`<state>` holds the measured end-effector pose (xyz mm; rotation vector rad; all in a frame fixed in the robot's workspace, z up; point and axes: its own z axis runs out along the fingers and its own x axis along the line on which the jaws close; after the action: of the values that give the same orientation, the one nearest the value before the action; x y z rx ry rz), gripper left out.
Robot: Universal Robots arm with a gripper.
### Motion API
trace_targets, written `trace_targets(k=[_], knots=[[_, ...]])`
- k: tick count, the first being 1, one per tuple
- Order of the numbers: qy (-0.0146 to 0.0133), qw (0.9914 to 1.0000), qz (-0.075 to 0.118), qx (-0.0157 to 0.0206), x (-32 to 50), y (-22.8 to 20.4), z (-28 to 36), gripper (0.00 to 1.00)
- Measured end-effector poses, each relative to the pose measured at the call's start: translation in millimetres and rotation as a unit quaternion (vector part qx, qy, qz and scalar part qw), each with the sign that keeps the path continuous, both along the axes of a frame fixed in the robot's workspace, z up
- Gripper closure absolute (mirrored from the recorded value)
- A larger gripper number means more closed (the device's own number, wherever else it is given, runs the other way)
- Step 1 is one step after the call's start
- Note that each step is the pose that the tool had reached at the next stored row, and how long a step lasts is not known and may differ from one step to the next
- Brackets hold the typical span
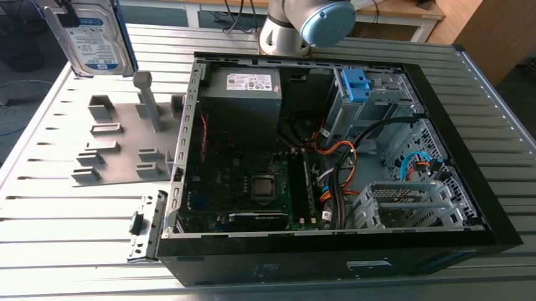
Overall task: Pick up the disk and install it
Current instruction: 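Pick up the disk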
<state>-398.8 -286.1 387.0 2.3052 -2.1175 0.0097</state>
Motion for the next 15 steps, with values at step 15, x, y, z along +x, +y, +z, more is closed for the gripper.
trace_targets(k=[15], knots=[[0.0000, 1.00000, 0.000, 0.0006, 0.0, 0.0, 6.3, 0.63]])
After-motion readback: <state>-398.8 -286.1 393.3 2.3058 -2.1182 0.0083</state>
